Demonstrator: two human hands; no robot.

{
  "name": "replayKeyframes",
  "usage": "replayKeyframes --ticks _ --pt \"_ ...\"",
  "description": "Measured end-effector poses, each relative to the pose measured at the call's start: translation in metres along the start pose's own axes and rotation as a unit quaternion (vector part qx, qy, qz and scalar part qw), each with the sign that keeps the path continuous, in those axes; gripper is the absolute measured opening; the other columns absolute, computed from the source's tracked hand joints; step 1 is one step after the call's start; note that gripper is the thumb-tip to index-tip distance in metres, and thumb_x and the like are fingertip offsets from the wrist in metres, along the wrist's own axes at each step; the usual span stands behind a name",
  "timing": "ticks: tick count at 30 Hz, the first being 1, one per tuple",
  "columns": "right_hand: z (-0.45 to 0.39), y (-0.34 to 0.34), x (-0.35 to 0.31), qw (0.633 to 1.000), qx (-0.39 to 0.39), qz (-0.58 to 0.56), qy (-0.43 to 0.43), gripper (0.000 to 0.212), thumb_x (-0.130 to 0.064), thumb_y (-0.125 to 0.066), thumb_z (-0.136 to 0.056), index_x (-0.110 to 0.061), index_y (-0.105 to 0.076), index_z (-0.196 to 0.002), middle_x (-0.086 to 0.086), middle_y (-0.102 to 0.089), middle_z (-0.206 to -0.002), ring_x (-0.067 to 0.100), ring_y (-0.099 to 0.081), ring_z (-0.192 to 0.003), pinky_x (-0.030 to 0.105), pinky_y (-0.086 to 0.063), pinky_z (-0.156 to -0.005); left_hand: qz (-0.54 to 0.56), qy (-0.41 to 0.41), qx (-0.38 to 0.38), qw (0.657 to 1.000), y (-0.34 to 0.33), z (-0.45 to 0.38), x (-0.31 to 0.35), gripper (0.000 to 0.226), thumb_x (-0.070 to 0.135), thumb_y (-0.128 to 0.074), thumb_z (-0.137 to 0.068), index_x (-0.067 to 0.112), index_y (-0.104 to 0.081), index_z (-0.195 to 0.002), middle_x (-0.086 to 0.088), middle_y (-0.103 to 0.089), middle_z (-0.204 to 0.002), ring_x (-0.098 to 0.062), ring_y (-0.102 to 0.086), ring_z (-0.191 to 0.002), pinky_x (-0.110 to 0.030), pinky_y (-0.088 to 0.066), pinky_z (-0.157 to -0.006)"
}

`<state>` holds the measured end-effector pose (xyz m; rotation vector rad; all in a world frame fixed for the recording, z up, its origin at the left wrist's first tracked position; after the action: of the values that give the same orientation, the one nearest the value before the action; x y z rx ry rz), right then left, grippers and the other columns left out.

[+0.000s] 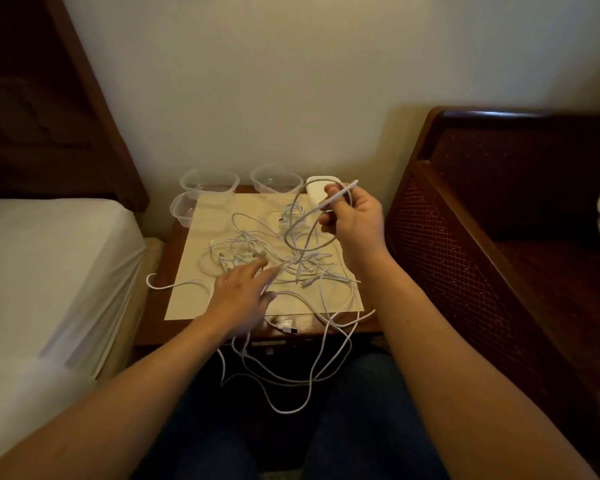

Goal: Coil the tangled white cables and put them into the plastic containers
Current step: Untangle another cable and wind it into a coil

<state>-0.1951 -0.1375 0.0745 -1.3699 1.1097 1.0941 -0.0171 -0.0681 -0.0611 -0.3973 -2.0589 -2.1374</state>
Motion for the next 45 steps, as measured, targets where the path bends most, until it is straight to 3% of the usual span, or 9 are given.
replayKeyframes --ticks 3,13,20,23,26,28,30,37,45 --pt "-0.008 0.01 -0.015 0.998 0.021 -0.053 -0.024 0.017 -0.011 -0.047 -0.107 -0.008 -0.062 -0.098 0.003 -0.056 -0.071 0.009 -0.045 -0.051 0.023 -0.037 -0.048 -0.036 0.053 0.02 0.998 0.01 -0.004 -0.029 0.038 0.035 -0.044 -0.104 0.04 -0.049 -0.141 0.012 -0.028 -0.163 -0.026 -0.033 -0.144 -0.05 -0.03 -0.111" --pt "-0.006 0.027 -0.082 0.97 0.008 -0.235 0.069 0.02 -0.013 -0.041 -0.107 -0.004 -0.059 -0.101 0.001 -0.05 -0.069 0.011 -0.034 -0.054 0.028 -0.026 -0.053 -0.154 0.187 0.055 0.969 0.048 -0.012 -0.075 0.044 0.021 -0.047 -0.097 0.034 -0.055 -0.138 0.004 -0.044 -0.153 -0.034 -0.041 -0.133 -0.048 -0.035 -0.104" --pt "-0.007 0.046 -0.059 0.99 0.075 -0.113 0.037 0.022 -0.014 -0.044 -0.107 -0.01 -0.066 -0.107 0.0 -0.049 -0.069 0.01 -0.035 -0.051 0.025 -0.028 -0.048 -0.029 0.205 0.111 0.972 0.06 -0.013 -0.072 0.043 0.022 -0.05 -0.096 0.031 -0.059 -0.136 0.002 -0.051 -0.148 -0.034 -0.046 -0.128 -0.05 -0.038 -0.102" --pt "-0.007 0.031 -0.029 0.998 0.026 0.041 -0.048 0.022 -0.013 -0.046 -0.106 -0.011 -0.068 -0.109 0.0 -0.049 -0.066 0.008 -0.035 -0.047 0.022 -0.027 -0.043 0.053 0.136 0.204 0.968 0.074 -0.009 -0.044 0.056 0.008 -0.053 -0.088 0.024 -0.054 -0.142 -0.003 -0.052 -0.146 -0.033 -0.049 -0.128 -0.053 -0.04 -0.102" --pt "-0.002 0.009 -0.001 0.985 -0.057 0.135 -0.093 0.025 -0.014 -0.047 -0.105 -0.017 -0.071 -0.098 0.0 -0.05 -0.062 0.008 -0.034 -0.045 0.021 -0.027 -0.04 0.023 -0.077 0.277 0.957 0.078 -0.001 0.009 0.071 -0.008 -0.056 -0.074 0.016 -0.053 -0.141 -0.011 -0.046 -0.149 -0.032 -0.048 -0.127 -0.05 -0.041 -0.1" --pt "0.002 0.001 0.01 0.983 -0.081 0.124 -0.109 0.027 -0.015 -0.047 -0.105 -0.018 -0.072 -0.096 -0.001 -0.048 -0.058 0.01 -0.031 -0.046 0.022 -0.026 -0.039 -0.051 -0.203 0.26 0.943 0.058 0.004 0.035 0.065 -0.01 -0.057 -0.069 0.017 -0.064 -0.128 -0.01 -0.049 -0.149 -0.032 -0.05 -0.128 -0.047 -0.039 -0.099" --pt "0.004 0.001 0.01 0.984 -0.078 0.104 -0.121 0.027 -0.015 -0.047 -0.105 -0.016 -0.073 -0.097 -0.002 -0.045 -0.055 0.01 -0.029 -0.046 0.022 -0.024 -0.039 -0.129 -0.239 0.173 0.947 0.023 0.004 0.042 0.062 -0.004 -0.063 -0.067 0.023 -0.067 -0.122 -0.003 -0.054 -0.147 -0.031 -0.05 -0.131 -0.05 -0.039 -0.103" --pt "0.004 0.04 -0.036 0.993 -0.02 -0.034 -0.107 0.027 -0.013 -0.045 -0.097 -0.004 -0.071 -0.097 -0.003 -0.028 -0.057 0.012 -0.019 -0.049 0.033 -0.01 -0.054 -0.072 -0.046 0.11 0.99 0.005 0.001 -0.024 0.05 0.008 -0.049 -0.078 0.023 -0.067 -0.122 0.003 -0.067 -0.131 -0.026 -0.06 -0.124 -0.043 -0.029 -0.108" --pt "0.007 0.059 -0.078 0.974 0.015 -0.227 -0.019 0.029 -0.011 -0.04 -0.095 -0.008 -0.069 -0.091 -0.006 -0.027 -0.053 0.01 -0.019 -0.044 0.026 -0.021 -0.041 -0.028 0.175 0.062 0.982 0.027 -0.017 -0.064 0.042 0.006 -0.052 -0.088 0.028 -0.06 -0.123 -0.007 -0.068 -0.125 -0.032 -0.059 -0.116 -0.038 -0.039 -0.099"
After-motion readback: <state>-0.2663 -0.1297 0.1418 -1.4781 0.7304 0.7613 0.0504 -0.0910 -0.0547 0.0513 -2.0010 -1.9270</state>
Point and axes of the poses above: each hand's wrist, its own z-axis away from the middle knuckle, its own y-axis out of the back of the hand, x = y × z, the point moved 9 cm from there along -z, towards the middle knuckle
